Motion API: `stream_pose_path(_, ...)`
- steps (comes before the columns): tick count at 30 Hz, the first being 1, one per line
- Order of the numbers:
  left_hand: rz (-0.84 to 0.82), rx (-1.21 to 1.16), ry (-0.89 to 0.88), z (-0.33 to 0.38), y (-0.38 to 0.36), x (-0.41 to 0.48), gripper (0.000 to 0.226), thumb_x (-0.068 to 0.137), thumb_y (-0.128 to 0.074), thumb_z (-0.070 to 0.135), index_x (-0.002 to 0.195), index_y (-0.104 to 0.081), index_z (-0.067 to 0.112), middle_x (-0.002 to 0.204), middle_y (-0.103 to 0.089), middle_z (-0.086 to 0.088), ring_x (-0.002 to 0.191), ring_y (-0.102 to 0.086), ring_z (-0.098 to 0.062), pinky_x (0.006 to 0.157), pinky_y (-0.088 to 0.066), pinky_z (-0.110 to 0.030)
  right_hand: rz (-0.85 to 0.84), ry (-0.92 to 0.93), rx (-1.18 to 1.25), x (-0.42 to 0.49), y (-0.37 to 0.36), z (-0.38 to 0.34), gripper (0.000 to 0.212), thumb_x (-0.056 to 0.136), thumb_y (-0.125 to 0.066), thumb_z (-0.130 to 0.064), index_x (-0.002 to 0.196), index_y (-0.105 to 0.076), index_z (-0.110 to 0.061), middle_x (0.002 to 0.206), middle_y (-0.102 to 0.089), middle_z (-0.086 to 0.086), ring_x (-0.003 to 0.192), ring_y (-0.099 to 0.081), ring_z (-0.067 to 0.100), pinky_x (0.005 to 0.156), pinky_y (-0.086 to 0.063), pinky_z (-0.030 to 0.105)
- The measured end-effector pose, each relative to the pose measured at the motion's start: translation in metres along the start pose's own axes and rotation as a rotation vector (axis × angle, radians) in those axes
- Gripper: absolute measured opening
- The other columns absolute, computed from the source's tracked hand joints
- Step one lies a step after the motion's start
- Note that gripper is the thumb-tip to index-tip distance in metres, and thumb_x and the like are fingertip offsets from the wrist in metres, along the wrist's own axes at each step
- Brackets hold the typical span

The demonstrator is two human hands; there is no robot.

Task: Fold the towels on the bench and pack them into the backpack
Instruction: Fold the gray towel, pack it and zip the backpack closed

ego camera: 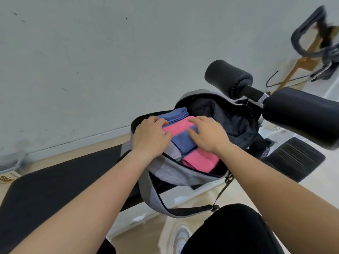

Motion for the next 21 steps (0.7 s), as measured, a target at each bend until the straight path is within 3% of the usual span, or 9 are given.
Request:
stream_pose_path(5,-0.157,-0.137,-0.043,0.051,-0.026,0.018,0.043,0.090,-0.055,0.032,0.132,-0.057,0.023,0.141,-0.051,-0.002,0.127,-0.049,-0.023,0.101,-0.045,-0.042,0.161,-0.365,-0.062,-0.033,0.059,0.093,0.046,0.093,-0.049,-0.032,0.136,-0.052,-0.017,0.137,-0.048,0.013,0.121,-0.044,0.039,0.097,-0.041,0.046)
stream_pose_path(7,-0.177,-0.150,-0.095,0.072,-0.036,0.028,0.045,0.090,-0.055,0.031,0.134,-0.055,0.022,0.140,-0.052,-0.003,0.127,-0.050,-0.025,0.100,-0.045,-0.043,0.114,-0.489,-0.022,-0.042,0.064,0.124,0.045,0.094,-0.047,-0.027,0.136,-0.047,-0.011,0.136,-0.045,0.019,0.118,-0.045,0.044,0.096,-0.040,0.047)
stream_pose_path(11,-0.114,-0.183,-0.200,0.113,-0.044,0.062,0.040,0.095,-0.052,0.034,0.133,-0.054,0.022,0.131,-0.058,-0.004,0.118,-0.057,-0.026,0.098,-0.047,-0.044,0.058,-0.700,0.117,-0.056,0.055,0.166,0.029,0.095,-0.045,-0.024,0.115,-0.044,-0.003,0.126,-0.050,0.025,0.109,-0.052,0.044,0.078,-0.039,0.042)
stream_pose_path(14,-0.057,-0.142,-0.266,0.141,-0.049,0.097,0.036,0.096,-0.051,0.032,0.131,-0.056,0.024,0.130,-0.059,-0.003,0.118,-0.055,-0.027,0.097,-0.047,-0.045,0.101,-0.701,0.139,-0.055,0.048,0.179,0.028,0.095,-0.050,-0.023,0.114,-0.044,-0.003,0.118,-0.057,0.023,0.108,-0.054,0.041,0.075,-0.039,0.038)
stream_pose_path(18,-0.072,-0.068,-0.296,0.164,-0.067,0.141,0.042,0.097,-0.054,0.030,0.138,-0.051,0.029,0.140,-0.052,0.002,0.126,-0.043,-0.029,0.097,-0.046,-0.043,0.214,-0.630,0.338,-0.047,0.049,0.186,0.050,0.091,-0.059,-0.014,0.137,-0.042,-0.006,0.115,-0.061,0.010,0.107,-0.057,0.030,0.079,-0.044,0.035)
stream_pose_path(19,-0.104,-0.020,-0.318,0.169,-0.074,0.148,0.047,0.096,-0.056,0.032,0.142,-0.047,0.032,0.143,-0.049,0.005,0.128,-0.038,-0.029,0.095,-0.045,-0.041,0.225,-0.622,0.434,-0.043,0.047,0.185,0.046,0.089,-0.057,-0.010,0.133,-0.049,-0.008,0.111,-0.065,0.008,0.104,-0.060,0.028,0.080,-0.048,0.036)
stream_pose_path(21,-0.130,0.025,-0.344,0.175,-0.082,0.156,0.051,0.094,-0.061,0.037,0.143,-0.046,0.036,0.143,-0.049,0.007,0.126,-0.035,-0.029,0.092,-0.043,-0.040,0.243,-0.578,0.678,-0.037,0.045,0.176,0.033,0.082,-0.052,-0.004,0.106,-0.068,-0.019,0.094,-0.073,0.005,0.093,-0.068,0.027,0.079,-0.057,0.042)
Point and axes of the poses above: each hand's wrist, its own x-axis towards the middle knuckle, its own y-axis out of the back of the hand, z = x × y, the point moved 8 cm from there along x, towards the middle knuckle
